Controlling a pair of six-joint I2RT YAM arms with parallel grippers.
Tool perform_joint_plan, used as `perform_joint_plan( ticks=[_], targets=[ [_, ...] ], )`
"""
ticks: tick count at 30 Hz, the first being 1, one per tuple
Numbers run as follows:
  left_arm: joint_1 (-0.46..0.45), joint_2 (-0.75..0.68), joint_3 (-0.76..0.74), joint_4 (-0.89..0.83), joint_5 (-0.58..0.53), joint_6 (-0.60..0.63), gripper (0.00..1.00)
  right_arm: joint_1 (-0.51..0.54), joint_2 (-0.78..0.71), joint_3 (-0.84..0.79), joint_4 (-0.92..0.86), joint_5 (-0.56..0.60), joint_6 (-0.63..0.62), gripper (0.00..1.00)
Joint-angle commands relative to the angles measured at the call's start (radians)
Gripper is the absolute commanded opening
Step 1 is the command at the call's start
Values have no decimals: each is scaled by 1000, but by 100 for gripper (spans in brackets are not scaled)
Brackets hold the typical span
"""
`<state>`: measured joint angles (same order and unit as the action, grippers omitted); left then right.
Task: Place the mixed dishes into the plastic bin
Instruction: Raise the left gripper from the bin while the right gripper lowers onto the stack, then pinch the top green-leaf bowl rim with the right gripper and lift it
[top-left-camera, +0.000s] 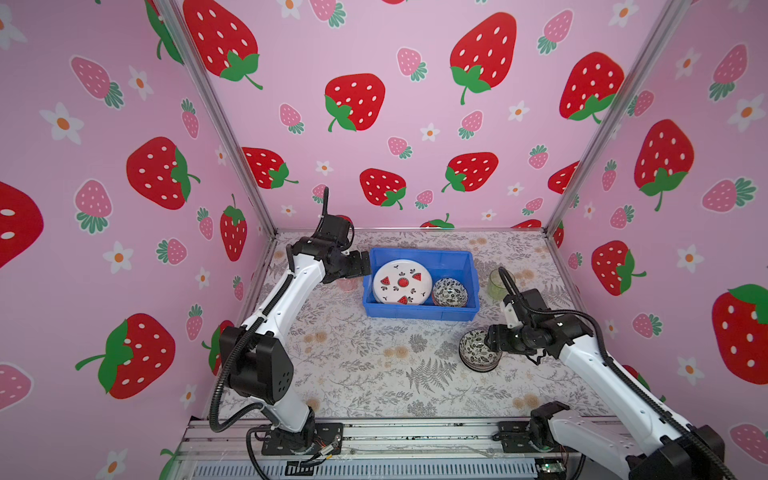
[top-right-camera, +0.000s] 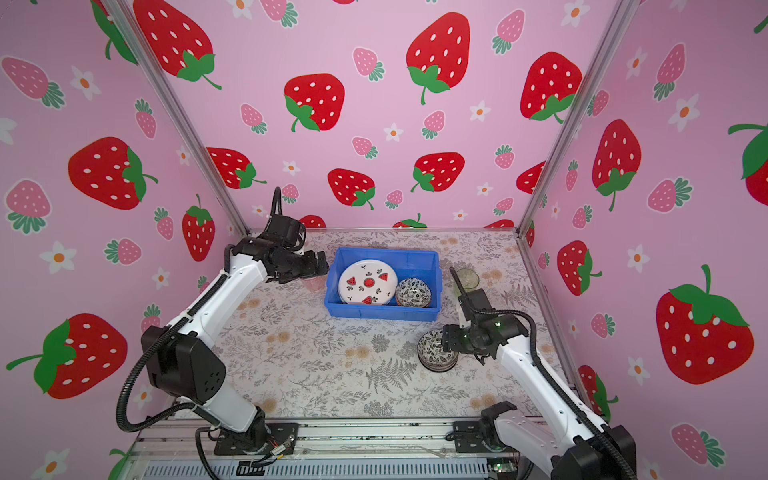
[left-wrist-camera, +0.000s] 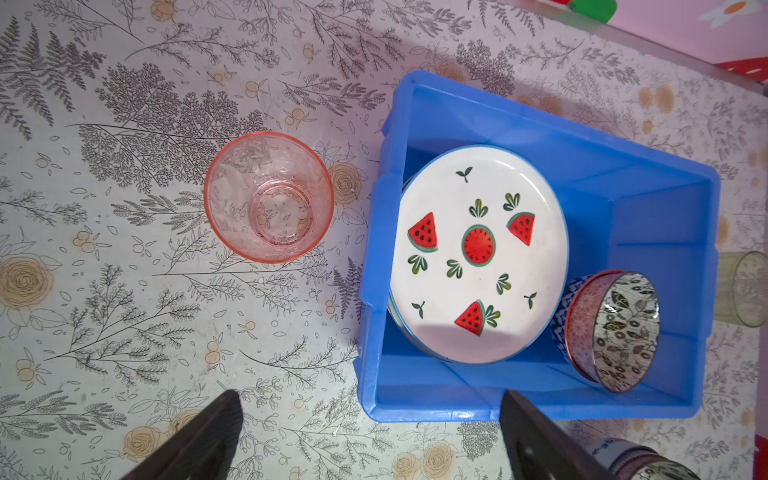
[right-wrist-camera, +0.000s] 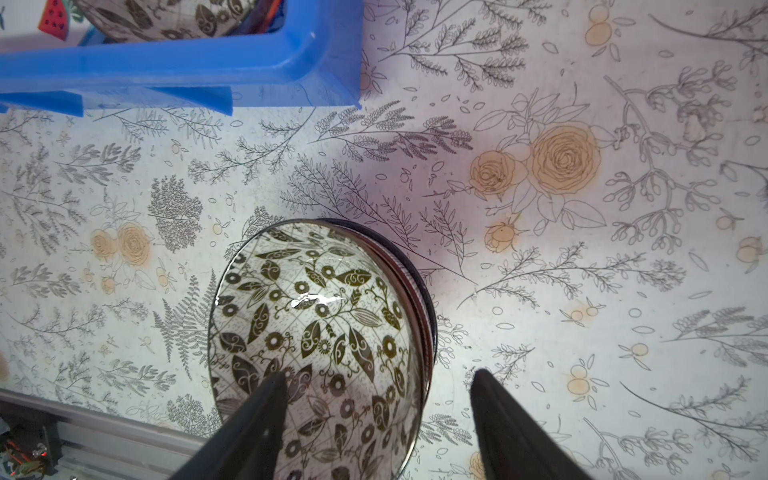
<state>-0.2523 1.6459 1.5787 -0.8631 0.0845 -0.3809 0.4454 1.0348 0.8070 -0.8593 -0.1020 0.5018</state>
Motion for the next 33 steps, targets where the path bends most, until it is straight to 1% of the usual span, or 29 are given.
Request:
perform_joint_plan(
  ticks=[1,3,7,8,14,15,21,23,33],
  targets=[
    [5,-8,-17,10,21,17,99,7,20,-11,-9,25,5,61],
    [4,-11,-35,21,27,17,99,7,28,-17,-9,26,6,54],
    [4,-5,-51,34,47,12,99,8,42,-25,-9,31,9,44],
    [3,-4,-53,36,80,9,99,9,43,-25,-6,32,11,42],
    [4,9,-56,35,116,2,99,13,59,-22,-8,40,17,33],
    [5,10,-51,35,122,1,99,15,60,-22,-6,42,17,30],
    [5,9,-57,47,150,-11,99,21,75,-5,-15,63,15,25],
    [4,6,-59,47,150,-13,99,22,77,2,-20,70,11,20],
    [-5,5,-66,52,156,-21,99,23,67,35,-54,102,6,15]
  ],
)
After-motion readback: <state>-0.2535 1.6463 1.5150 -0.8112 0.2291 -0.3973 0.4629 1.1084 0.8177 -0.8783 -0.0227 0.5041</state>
